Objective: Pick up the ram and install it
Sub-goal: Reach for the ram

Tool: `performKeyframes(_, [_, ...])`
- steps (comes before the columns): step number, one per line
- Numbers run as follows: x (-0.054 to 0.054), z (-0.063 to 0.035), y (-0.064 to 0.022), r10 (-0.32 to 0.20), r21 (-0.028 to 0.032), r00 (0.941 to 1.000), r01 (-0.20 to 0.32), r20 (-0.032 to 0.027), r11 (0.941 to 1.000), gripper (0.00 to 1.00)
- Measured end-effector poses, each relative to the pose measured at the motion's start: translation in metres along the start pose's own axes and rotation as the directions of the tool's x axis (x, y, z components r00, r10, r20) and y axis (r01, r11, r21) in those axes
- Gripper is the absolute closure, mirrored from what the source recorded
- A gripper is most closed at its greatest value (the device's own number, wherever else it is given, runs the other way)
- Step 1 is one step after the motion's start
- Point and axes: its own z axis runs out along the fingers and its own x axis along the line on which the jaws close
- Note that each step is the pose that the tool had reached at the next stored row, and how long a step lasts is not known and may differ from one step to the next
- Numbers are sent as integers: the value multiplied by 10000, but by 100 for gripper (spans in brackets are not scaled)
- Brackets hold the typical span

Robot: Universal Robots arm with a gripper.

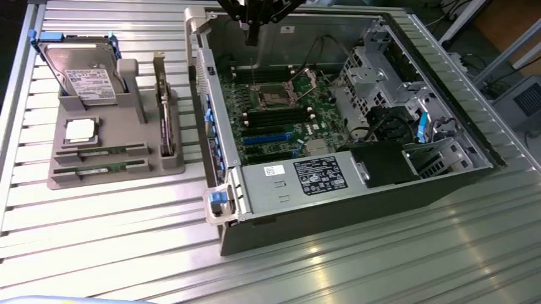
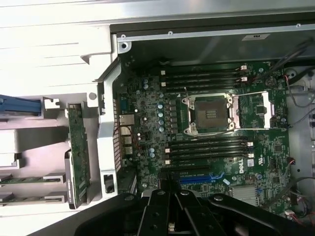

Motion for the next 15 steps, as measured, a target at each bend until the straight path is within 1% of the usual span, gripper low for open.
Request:
performKeyframes(8, [63,-1,-5,0,-1,10000,0,0,10000,90])
performKeyframes(15, [155,-5,-12,0,1,10000,0,-1,10000,90])
